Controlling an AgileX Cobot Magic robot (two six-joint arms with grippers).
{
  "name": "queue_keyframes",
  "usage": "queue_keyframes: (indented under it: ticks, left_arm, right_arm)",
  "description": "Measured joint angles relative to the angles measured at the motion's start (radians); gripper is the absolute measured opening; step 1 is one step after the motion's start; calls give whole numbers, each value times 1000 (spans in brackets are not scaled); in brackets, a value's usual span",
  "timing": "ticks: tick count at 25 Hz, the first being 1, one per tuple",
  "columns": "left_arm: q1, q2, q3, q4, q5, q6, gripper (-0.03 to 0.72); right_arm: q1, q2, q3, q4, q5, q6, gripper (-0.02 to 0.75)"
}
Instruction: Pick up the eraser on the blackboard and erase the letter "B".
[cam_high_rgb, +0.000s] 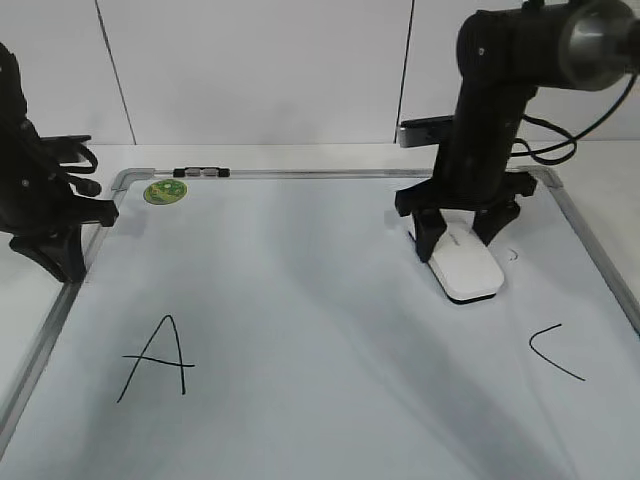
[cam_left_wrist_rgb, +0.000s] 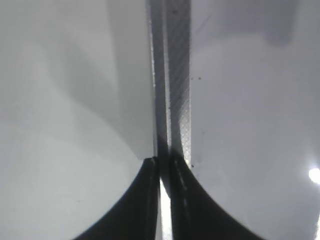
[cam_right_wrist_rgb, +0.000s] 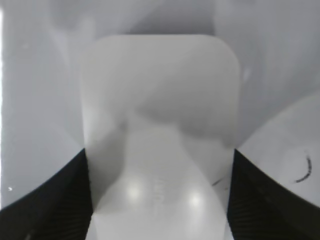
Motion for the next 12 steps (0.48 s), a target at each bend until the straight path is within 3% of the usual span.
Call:
queue_keyframes:
  ticks: [6,12]
  left_arm:
    - [0,0,0,2,4,0,25]
    - [0,0,0,2,4,0,25]
  right_arm:
    - [32,2,0,6,-4,0,537]
    - [-14,2,0,24,-4,0,537]
